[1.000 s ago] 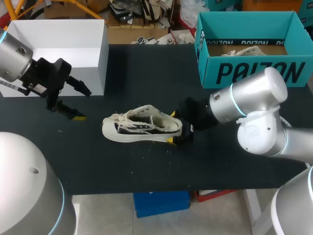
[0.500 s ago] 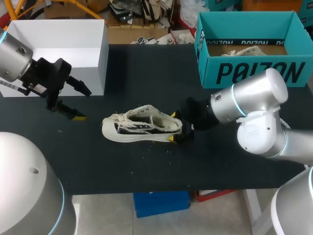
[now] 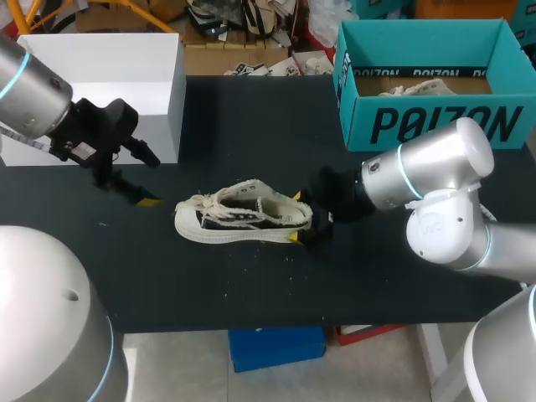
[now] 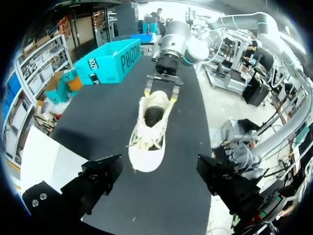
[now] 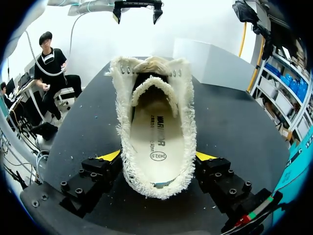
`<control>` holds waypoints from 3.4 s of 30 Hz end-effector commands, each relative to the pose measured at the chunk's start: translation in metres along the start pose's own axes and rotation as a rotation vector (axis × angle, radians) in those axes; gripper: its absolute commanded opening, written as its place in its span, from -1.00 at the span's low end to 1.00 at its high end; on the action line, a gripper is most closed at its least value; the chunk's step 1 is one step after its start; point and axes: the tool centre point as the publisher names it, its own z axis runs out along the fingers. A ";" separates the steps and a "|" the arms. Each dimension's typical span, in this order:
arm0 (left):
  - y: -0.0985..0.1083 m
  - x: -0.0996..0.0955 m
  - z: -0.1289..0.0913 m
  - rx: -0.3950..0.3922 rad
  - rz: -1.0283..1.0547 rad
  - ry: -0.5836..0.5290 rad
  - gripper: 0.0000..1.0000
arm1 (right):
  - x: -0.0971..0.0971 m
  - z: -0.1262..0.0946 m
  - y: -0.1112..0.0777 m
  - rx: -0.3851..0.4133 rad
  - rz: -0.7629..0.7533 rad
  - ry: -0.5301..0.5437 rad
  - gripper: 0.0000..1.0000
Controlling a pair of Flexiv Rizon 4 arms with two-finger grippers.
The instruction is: Take the shoe out of the shoebox, open the shoe tongue, remove and reinsert the insole, then place the shoe into the shoebox
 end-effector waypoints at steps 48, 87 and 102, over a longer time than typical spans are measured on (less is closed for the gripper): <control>-0.092 -0.016 0.090 -0.281 -1.110 -0.352 1.00 | 0.000 0.002 -0.001 0.001 0.001 -0.003 -1.00; -0.081 -0.027 0.165 -0.746 -1.110 -0.711 1.00 | 0.000 0.002 -0.001 0.001 0.001 -0.003 -1.00; -0.064 -0.016 0.170 -0.797 -1.153 -0.718 1.00 | 0.000 0.002 -0.001 0.001 0.001 -0.003 -1.00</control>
